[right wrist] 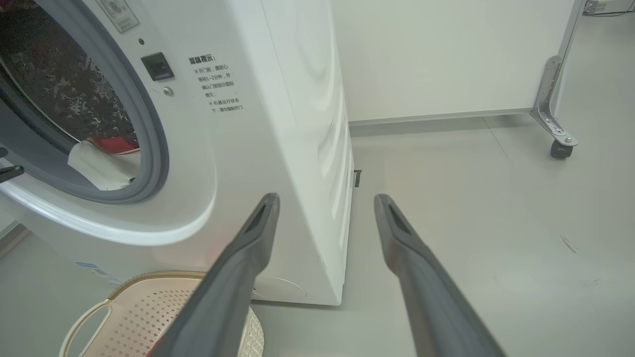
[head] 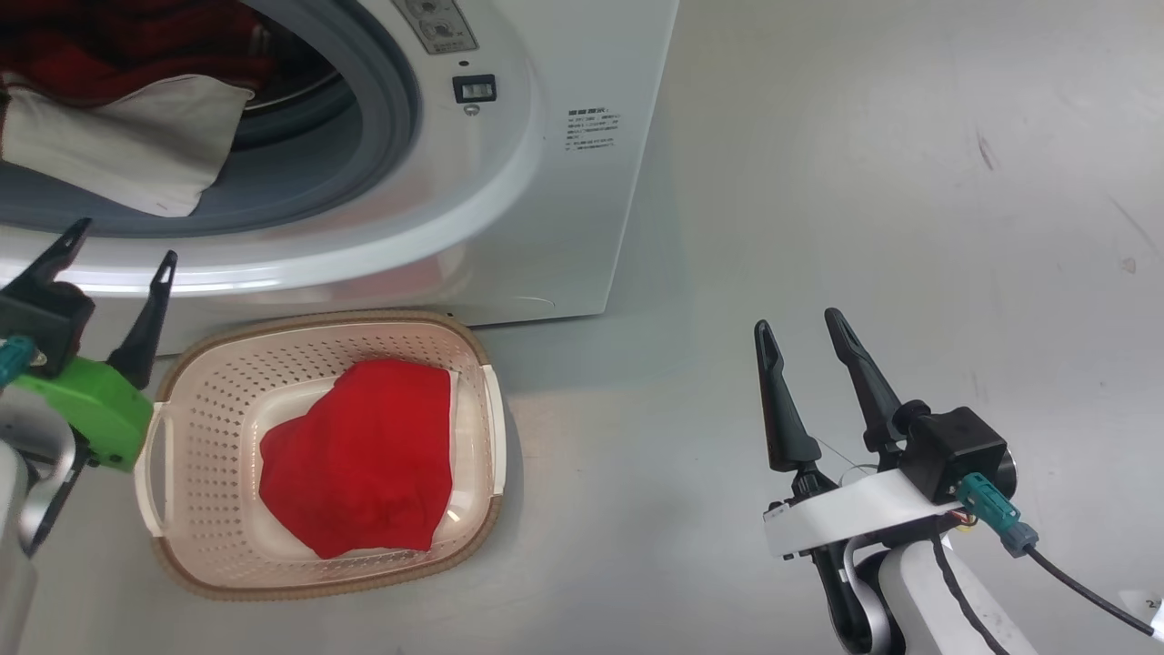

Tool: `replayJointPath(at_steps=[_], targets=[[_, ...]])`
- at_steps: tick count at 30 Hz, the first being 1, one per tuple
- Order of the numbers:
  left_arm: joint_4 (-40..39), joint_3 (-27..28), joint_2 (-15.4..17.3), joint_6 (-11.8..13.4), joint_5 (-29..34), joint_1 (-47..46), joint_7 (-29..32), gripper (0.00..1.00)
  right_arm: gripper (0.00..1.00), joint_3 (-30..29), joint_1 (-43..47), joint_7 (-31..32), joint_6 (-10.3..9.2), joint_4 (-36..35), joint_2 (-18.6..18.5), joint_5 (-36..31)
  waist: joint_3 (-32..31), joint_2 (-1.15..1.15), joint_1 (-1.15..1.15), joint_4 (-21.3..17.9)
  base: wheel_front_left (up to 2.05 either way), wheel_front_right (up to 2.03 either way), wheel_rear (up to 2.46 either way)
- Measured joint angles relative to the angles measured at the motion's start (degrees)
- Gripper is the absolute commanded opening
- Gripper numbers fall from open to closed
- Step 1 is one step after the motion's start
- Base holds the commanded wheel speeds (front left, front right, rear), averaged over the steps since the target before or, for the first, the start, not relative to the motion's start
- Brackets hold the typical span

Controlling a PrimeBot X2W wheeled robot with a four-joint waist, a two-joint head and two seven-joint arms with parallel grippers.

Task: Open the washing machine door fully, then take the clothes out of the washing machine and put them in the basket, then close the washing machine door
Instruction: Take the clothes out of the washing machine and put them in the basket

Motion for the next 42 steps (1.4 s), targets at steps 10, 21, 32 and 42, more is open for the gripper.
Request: replayJointPath(at_steps=[10,21,32,42], targets=[[4.8,-2.4,4.3,0.0,1.7,-8.4,6.2,1.0,1.0,2.0,-2.1,0.0,-1.23,-0.9,0.0,1.8,3.3,0.0,0.0,-3.4,0.0,0.0,0.0],[8.8,-8.7,9.3,0.0,4.1,-17.7,14.6,1.0,1.0,3.3,-3.6,0.0,-1.98,-1.6,-0.1,3.7,7.1,0.0,0.0,-6.7,0.0,0.0,0.0],[11.1,-14.1,11.3,0.0,4.7,-24.2,19.6,1.0,1.0,4.4,-4.8,0.0,-2.3,-2.2,0.0,4.2,10.1,0.0,0.0,-8.7,0.0,0.0,0.0],[15.5,-14.7,12.9,0.0,2.4,-28.6,24.9,1.0,1.0,5.3,-6.0,0.0,-2.36,-2.3,0.0,4.2,12.2,0.0,0.01,-10.3,0.0,0.0,0.0]])
